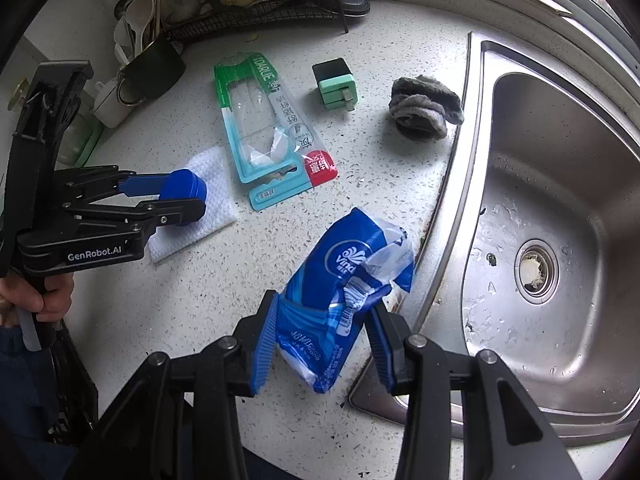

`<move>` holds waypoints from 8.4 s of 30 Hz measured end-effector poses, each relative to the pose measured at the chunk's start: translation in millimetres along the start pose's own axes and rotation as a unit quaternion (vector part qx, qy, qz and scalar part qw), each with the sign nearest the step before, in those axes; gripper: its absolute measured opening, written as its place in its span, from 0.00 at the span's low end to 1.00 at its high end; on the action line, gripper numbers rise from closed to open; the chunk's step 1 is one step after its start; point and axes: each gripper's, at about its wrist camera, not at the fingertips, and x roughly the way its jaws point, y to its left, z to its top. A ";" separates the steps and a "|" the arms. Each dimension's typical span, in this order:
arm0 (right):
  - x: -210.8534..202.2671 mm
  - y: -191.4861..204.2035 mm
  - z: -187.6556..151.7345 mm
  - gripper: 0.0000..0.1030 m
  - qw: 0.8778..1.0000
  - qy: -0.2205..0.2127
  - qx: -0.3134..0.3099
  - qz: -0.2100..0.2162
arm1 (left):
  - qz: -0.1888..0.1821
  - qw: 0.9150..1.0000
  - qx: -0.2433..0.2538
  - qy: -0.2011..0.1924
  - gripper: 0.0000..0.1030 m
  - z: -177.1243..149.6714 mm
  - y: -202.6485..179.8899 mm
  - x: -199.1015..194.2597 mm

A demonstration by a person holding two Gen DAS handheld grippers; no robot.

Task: Collect trash
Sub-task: 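Lower the left tool onto the blue round lid and close it, then carry the tissue pack down with the right tool while the left tool carries the lid and cloth down, then open the left tool over the red bucket to drop the lid and cloth, then open the right tool over the red bucket to drop the tissue pack, then raise both open tools back up to the counter, then lower the right tool onto the grey sponge and close it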

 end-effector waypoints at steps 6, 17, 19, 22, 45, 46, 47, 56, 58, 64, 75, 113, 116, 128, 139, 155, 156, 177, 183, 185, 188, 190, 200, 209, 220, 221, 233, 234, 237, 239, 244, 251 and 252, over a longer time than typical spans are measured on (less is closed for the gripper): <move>-11.7 3.0 -1.7 0.39 1.000 -0.011 -0.009 0.003 | 0.000 1.000 0.000 -0.024 0.45 -8.7 -7.3 -32.3; -35.6 11.9 -17.7 0.39 0.999 -0.026 -0.034 0.019 | -0.020 0.999 -0.020 -0.044 0.45 -48.8 -33.4 -63.6; -36.4 15.2 -21.9 0.39 0.999 -0.026 -0.041 0.019 | -0.011 0.999 -0.019 -0.048 0.45 -56.6 -39.2 -67.9; -39.3 20.1 -29.4 0.39 0.998 -0.027 -0.050 0.022 | -0.009 0.999 -0.018 -0.049 0.45 -64.8 -45.9 -71.7; -105.0 -15.7 -149.6 0.39 0.993 -0.056 -0.086 0.050 | 0.001 0.997 -0.008 -0.073 0.45 -142.5 -195.0 -107.5; -106.7 -18.8 -156.5 0.39 0.993 -0.056 -0.086 0.051 | 0.002 0.997 -0.008 -0.073 0.45 -146.6 -202.6 -106.9; -108.1 -22.7 -164.4 0.39 0.994 -0.055 -0.085 0.050 | 0.001 0.997 -0.009 -0.073 0.45 -150.2 -208.5 -106.4; -107.6 -37.4 -218.3 0.39 0.994 -0.035 -0.083 0.057 | -0.006 0.999 -0.013 -0.050 0.45 -187.0 -257.3 -90.4; -104.3 -40.4 -227.7 0.39 0.995 -0.029 -0.079 0.059 | -0.001 0.999 -0.008 -0.041 0.45 -193.6 -264.7 -83.1; -86.3 -49.6 -245.7 0.39 0.997 -0.010 -0.059 0.054 | -0.009 1.000 0.000 -0.011 0.45 -208.4 -274.3 -55.7; -7.1 -59.9 -266.0 0.39 0.997 0.033 -0.049 0.039 | -0.024 0.999 -0.020 0.039 0.45 -230.9 -264.1 40.3; 248.6 -114.7 -337.4 0.39 0.997 0.075 0.011 0.015 | -0.061 0.993 0.044 0.090 0.79 -294.8 -264.7 332.7; 250.7 -115.4 -336.4 0.39 0.997 0.076 0.008 0.018 | -0.056 0.994 0.043 0.087 0.81 -296.4 -259.1 326.0; 260.7 -106.2 -326.5 0.39 0.996 0.075 -0.025 0.040 | -0.007 0.997 0.025 0.068 0.88 -309.6 -217.9 296.4; 277.9 -93.4 -316.3 0.42 0.995 0.082 -0.046 0.019 | -0.001 0.997 -0.004 0.076 1.00 -325.5 -179.7 299.6; 297.6 -87.4 -321.5 0.98 0.993 0.096 -0.064 -0.016 | 0.008 0.997 -0.010 0.078 1.00 -337.6 -163.4 294.4; 294.1 -87.2 -322.3 1.00 0.994 0.090 -0.065 -0.017 | 0.008 0.997 -0.012 0.077 1.00 -338.4 -163.7 293.1; 115.1 -52.1 -300.3 1.00 0.996 0.020 -0.078 -0.025 | 0.010 0.998 -0.049 0.037 1.00 -318.6 -215.3 113.1; 54.6 -37.0 -292.2 1.00 0.996 0.012 -0.086 -0.030 | 0.018 0.998 -0.053 0.020 1.00 -307.3 -234.6 46.1; 35.1 -34.7 -289.7 1.00 0.996 0.005 -0.086 -0.027 | 0.023 0.998 -0.052 0.010 1.00 -302.9 -241.4 21.0; 8.4 -31.1 -285.5 1.00 0.996 -0.003 -0.086 -0.021 | 0.040 0.998 -0.049 -0.005 1.00 -296.4 -249.0 -12.4; -6.8 -29.6 -281.5 1.00 0.996 -0.008 -0.087 -0.015 | 0.051 0.997 -0.047 -0.016 1.00 -292.9 -252.4 -34.6; -69.7 -7.8 -259.2 1.00 0.991 -0.063 -0.118 -0.016 | 0.071 0.995 -0.052 -0.054 1.00 -274.4 -248.4 -103.2; -94.4 2.1 -231.4 1.00 0.984 -0.076 -0.164 -0.009 | 0.088 0.991 -0.074 -0.075 1.00 -248.6 -233.6 -136.2; -116.9 13.7 -174.4 0.99 0.978 -0.101 -0.182 0.003 | 0.096 0.988 -0.064 -0.102 1.00 -192.2 -210.4 -171.7; -116.3 15.5 -167.2 0.99 0.977 -0.104 -0.184 0.000 | 0.096 0.988 -0.061 -0.102 1.00 -185.9 -206.1 -170.9; -88.1 24.1 -72.4 1.00 0.981 -0.115 -0.153 -0.015 | 0.105 0.989 -0.016 -0.100 1.00 -98.4 -130.3 -155.0; -86.2 25.8 -64.3 0.99 0.982 -0.114 -0.150 -0.015 | 0.100 0.990 -0.015 -0.099 1.00 -89.7 -121.0 -153.1; -77.6 30.5 -38.7 0.99 0.983 -0.113 -0.142 -0.017 | 0.096 0.991 -0.012 -0.094 1.00 -64.6 -96.8 -147.0; -69.6 31.7 -20.2 0.99 0.985 -0.110 -0.133 -0.016 | 0.094 0.992 -0.011 -0.090 1.00 -50.1 -81.9 -142.0; -48.3 31.1 19.3 0.99 0.988 -0.100 -0.118 -0.026 | 0.076 0.994 -0.013 -0.083 1.00 -17.4 -47.6 -127.8; -12.8 15.1 61.8 0.95 0.992 -0.065 -0.101 -0.039 | 0.062 0.996 -0.028 -0.062 1.00 18.6 -6.9 -100.7; -9.2 11.2 68.2 0.93 0.993 -0.061 -0.098 -0.040 | 0.058 0.996 -0.032 -0.059 1.00 22.3 -0.8 -96.4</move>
